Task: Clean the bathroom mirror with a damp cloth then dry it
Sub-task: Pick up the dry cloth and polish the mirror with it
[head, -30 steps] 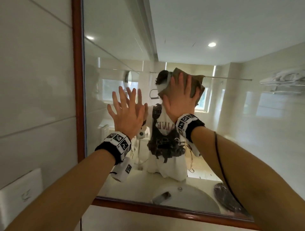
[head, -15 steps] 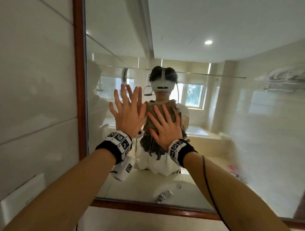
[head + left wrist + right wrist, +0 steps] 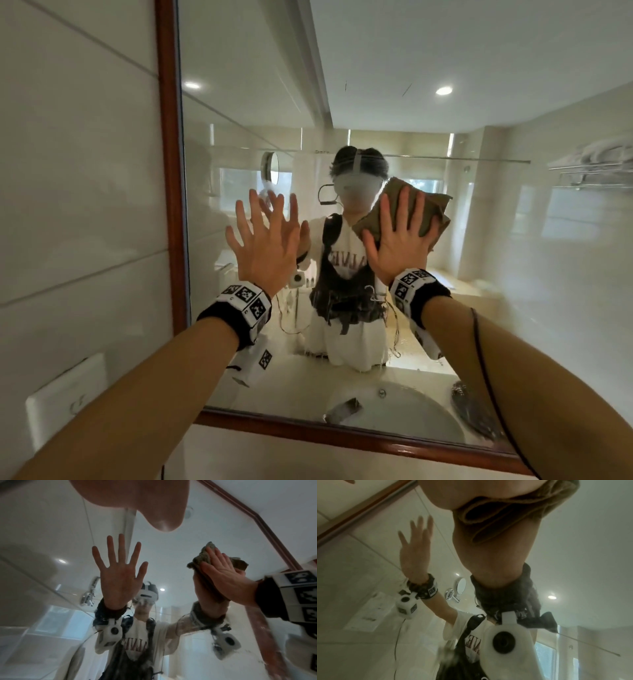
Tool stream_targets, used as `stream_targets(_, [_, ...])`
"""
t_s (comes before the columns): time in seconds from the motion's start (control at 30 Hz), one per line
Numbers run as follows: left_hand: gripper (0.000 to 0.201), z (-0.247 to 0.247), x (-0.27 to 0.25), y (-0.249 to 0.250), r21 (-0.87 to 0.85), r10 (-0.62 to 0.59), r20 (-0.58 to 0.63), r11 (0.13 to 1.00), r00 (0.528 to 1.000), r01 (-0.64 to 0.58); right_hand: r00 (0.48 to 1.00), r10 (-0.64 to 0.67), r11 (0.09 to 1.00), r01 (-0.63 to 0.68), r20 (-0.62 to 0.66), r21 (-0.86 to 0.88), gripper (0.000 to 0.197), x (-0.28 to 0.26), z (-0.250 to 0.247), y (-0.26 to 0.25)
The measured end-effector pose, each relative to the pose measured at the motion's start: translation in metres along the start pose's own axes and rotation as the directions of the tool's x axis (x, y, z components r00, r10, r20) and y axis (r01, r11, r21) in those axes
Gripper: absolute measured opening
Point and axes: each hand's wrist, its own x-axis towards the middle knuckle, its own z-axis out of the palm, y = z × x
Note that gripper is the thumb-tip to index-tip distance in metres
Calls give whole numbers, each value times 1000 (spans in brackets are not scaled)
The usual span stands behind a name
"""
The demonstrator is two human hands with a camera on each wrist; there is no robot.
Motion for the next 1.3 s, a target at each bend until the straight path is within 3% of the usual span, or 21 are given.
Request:
stream_targets(0.3, [64, -3, 9, -78, 13, -20, -23, 1000, 1000, 21, 994, -75, 997, 77, -83, 30, 71, 44, -4, -77])
stream_targets(0.5, [69, -7, 17, -115, -14, -64, -71, 998, 995, 63, 976, -208, 977, 210, -66, 24, 68, 58, 3, -164])
stream_targets(0.67, [78, -5, 14, -142, 37, 0, -93, 999, 996, 4, 940, -340, 940, 340, -30, -17, 68, 49, 18, -218])
stream_targets(0.87, [82, 5, 7, -154, -21, 35, -66, 999, 997, -36, 827, -560, 825, 562, 55, -49, 69, -1, 44, -220])
stream_targets(0.97, [79, 4, 2, -153, -37, 32, -24, 999, 999, -33, 811, -576, 813, 581, 104, -34, 70, -24, 48, -199])
stream_targets(1.03, [79, 2, -1, -153, -71, 17, -21, 997, 1000, -18, 814, -570, 814, 578, 112, -57, 71, -25, 44, -180])
stream_targets(1.13, [81, 2, -3, -151, -152, -27, -17, 988, 999, 24, 871, -487, 867, 491, 63, -88, 70, -2, 28, -162])
stream_targets(1.3, [86, 6, -8, -145, -290, -142, -6, 948, 990, 134, 927, -375, 925, 374, 0, -65, 68, 47, 8, -182])
